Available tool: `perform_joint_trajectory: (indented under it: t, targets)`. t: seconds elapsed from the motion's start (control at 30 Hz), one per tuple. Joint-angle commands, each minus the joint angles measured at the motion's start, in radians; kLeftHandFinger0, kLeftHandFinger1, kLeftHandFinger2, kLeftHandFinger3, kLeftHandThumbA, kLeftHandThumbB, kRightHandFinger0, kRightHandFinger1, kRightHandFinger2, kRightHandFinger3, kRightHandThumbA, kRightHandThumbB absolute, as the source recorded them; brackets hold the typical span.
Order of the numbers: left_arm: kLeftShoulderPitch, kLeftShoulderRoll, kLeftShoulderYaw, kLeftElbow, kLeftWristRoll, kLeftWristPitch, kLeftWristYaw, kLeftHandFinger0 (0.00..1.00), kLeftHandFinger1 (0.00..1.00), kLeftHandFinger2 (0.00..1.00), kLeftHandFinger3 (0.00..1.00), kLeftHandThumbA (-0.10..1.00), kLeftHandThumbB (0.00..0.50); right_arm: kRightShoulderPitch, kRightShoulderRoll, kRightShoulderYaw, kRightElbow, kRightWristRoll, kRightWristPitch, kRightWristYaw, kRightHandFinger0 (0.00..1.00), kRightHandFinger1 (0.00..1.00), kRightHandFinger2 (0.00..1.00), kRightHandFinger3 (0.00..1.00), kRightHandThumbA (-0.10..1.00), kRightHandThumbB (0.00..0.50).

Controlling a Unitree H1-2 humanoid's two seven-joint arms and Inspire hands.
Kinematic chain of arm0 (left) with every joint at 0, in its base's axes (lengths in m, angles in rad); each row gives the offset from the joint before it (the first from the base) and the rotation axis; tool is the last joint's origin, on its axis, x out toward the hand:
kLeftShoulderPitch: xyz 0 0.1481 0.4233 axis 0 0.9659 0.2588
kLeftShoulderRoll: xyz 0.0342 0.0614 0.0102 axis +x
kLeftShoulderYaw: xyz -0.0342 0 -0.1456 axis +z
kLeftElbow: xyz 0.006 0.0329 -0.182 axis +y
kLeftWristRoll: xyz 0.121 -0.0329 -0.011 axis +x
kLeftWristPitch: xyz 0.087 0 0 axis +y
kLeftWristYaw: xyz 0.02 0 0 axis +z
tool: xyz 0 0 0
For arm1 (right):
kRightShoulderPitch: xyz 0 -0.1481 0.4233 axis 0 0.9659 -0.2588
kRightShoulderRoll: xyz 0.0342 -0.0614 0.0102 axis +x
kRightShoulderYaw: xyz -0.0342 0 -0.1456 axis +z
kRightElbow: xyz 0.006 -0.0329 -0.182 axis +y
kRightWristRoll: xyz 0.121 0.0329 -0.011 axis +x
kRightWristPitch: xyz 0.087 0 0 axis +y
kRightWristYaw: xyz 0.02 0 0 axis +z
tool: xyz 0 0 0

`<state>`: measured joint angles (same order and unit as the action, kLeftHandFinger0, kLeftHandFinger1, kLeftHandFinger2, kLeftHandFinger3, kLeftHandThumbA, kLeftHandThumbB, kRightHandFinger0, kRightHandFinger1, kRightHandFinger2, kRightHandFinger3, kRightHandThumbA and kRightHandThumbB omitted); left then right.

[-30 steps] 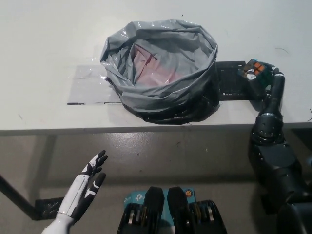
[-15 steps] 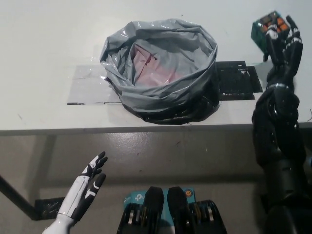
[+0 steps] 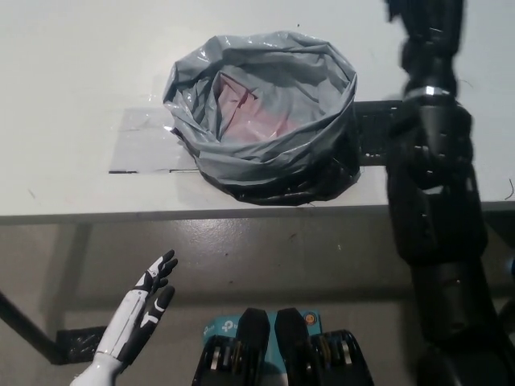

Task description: Use the right hand to pick up a rubix's cube and place it into a plastic bag and lift the bag

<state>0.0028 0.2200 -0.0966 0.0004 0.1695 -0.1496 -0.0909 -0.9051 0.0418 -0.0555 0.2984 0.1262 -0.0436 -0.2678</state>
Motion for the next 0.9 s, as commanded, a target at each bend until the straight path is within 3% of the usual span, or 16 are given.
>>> perform_joint_trajectory:
  t: [0.0,0.1,0.13,0.2,0.27,0.33,0.4,0.53,0.6,0.63,0.67,0.7,0.73,0.77,0.87]
  targets:
    - [-0.011,0.004,0.005,-0.032,-0.015,-0.038,-0.008,1.0,1.0,1.0,1.0,1.0,0.177,-0.08,0.0,0.086,0.027,-0.152,0.052,0.012,0.0,0.34,0.79,0.77,-0.1,0.163]
    - [-0.012,0.005,0.005,-0.032,-0.015,-0.04,-0.008,1.0,1.0,1.0,1.0,1.0,0.181,-0.094,-0.011,0.134,0.077,-0.232,0.031,-0.019,0.01,0.36,0.81,0.8,-0.1,0.169]
    - [-0.012,0.006,0.004,-0.037,-0.015,-0.032,-0.01,1.0,1.0,1.0,1.0,1.0,0.187,-0.11,-0.015,0.164,0.14,-0.272,0.0,-0.036,0.04,0.41,0.86,0.85,-0.1,0.158]
    - [-0.014,0.006,0.004,-0.04,-0.016,-0.027,-0.012,1.0,1.0,1.0,1.0,1.0,0.195,-0.13,-0.02,0.197,0.219,-0.315,-0.037,-0.058,0.05,0.45,0.88,0.88,-0.1,0.15]
    - [-0.014,0.006,0.004,-0.042,-0.016,-0.023,-0.013,1.0,1.0,1.0,1.0,1.0,0.197,-0.139,-0.024,0.212,0.253,-0.335,-0.059,-0.07,0.07,0.46,0.85,0.85,-0.1,0.171]
    - [-0.014,0.005,0.007,-0.045,-0.021,-0.018,-0.014,1.0,1.0,1.0,1.0,1.0,0.202,-0.164,-0.027,0.242,0.336,-0.365,-0.081,-0.081,0.03,0.42,0.81,0.81,-0.1,0.13]
    - [-0.015,0.002,0.007,-0.046,-0.022,-0.017,-0.013,1.0,1.0,1.0,1.0,1.0,0.203,-0.178,-0.029,0.252,0.387,-0.373,-0.099,-0.085,0.05,0.45,0.84,0.82,-0.1,0.133]
    - [-0.023,0.001,0.009,-0.05,-0.013,-0.003,-0.011,1.0,1.0,1.0,1.0,1.0,0.212,-0.216,-0.037,0.291,0.492,-0.427,-0.11,-0.122,0.1,0.5,0.86,0.86,-0.1,0.185]
    - [-0.024,0.001,0.009,-0.051,-0.013,-0.001,-0.012,1.0,1.0,1.0,1.0,1.0,0.213,-0.222,-0.04,0.302,0.511,-0.446,-0.113,-0.134,0.11,0.48,0.8,0.8,-0.1,0.207]
    - [-0.026,0.001,0.009,-0.052,-0.013,0.001,-0.013,1.0,1.0,1.0,1.0,1.0,0.212,-0.223,-0.044,0.312,0.516,-0.46,-0.108,-0.137,0.12,0.48,0.77,0.77,-0.04,0.241]
    - [-0.028,0.001,0.01,-0.052,-0.012,0.003,-0.014,1.0,1.0,1.0,1.0,1.0,0.216,-0.222,-0.056,0.33,0.52,-0.466,-0.101,-0.099,0.51,0.9,1.0,1.0,0.27,0.318]
    - [-0.029,0.001,0.009,-0.051,-0.012,0.002,-0.014,1.0,1.0,1.0,1.0,1.0,0.217,-0.221,-0.063,0.336,0.519,-0.461,-0.099,-0.068,0.67,0.96,1.0,1.0,0.29,0.316]
    - [-0.03,0.001,0.009,-0.051,-0.009,0.001,-0.014,1.0,1.0,1.0,1.0,1.0,0.216,-0.22,-0.073,0.347,0.524,-0.455,-0.103,-0.023,0.85,1.0,1.0,1.0,0.4,0.379]
    - [-0.03,0.001,0.008,-0.052,-0.007,0.002,-0.014,1.0,1.0,1.0,1.0,1.0,0.216,-0.219,-0.08,0.36,0.523,-0.461,-0.093,0.0,1.0,1.0,1.0,1.0,0.54,0.4]
    - [-0.033,0.003,0.005,-0.057,-0.001,0.008,-0.016,1.0,1.0,1.0,1.0,1.0,0.214,-0.211,-0.106,0.401,0.498,-0.485,-0.06,0.062,1.0,1.0,1.0,1.0,0.76,0.455]
